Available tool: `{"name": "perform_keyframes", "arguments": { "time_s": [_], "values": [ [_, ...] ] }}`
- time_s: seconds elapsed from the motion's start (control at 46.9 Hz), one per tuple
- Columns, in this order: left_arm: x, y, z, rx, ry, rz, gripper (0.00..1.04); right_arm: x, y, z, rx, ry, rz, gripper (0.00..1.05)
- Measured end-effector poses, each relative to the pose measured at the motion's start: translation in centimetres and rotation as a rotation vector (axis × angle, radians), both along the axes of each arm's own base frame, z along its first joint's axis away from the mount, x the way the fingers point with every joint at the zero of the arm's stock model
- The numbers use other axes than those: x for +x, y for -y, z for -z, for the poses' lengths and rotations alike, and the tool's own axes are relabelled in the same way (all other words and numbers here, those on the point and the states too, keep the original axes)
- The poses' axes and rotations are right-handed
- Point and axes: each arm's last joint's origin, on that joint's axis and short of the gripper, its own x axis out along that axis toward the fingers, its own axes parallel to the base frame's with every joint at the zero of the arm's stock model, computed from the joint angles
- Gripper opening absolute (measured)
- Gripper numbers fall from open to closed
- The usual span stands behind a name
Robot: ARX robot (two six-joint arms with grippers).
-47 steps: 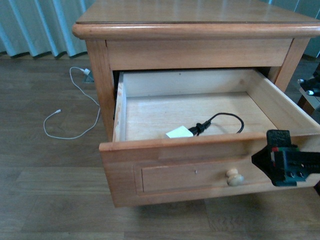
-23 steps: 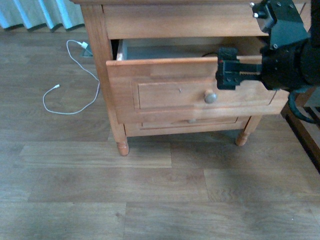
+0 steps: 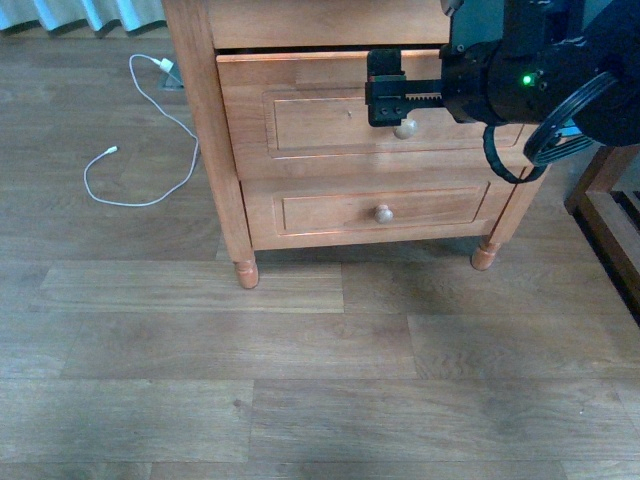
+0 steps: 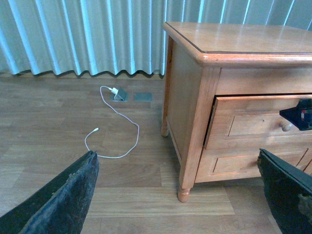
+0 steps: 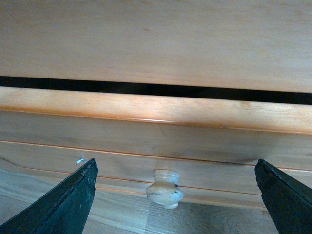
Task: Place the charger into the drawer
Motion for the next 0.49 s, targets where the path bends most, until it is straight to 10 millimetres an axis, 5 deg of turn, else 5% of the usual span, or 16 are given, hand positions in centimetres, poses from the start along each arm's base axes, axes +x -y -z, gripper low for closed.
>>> {"name": "perform_keyframes", "arguments": {
  "time_s": [0.49],
  "values": [
    [0.00, 0.00, 0.00, 0.000, 0.000, 0.000, 0.99, 1.07, -0.99, 0.56, -0.020, 0.075, 0.005, 0.96]
  ]
}}
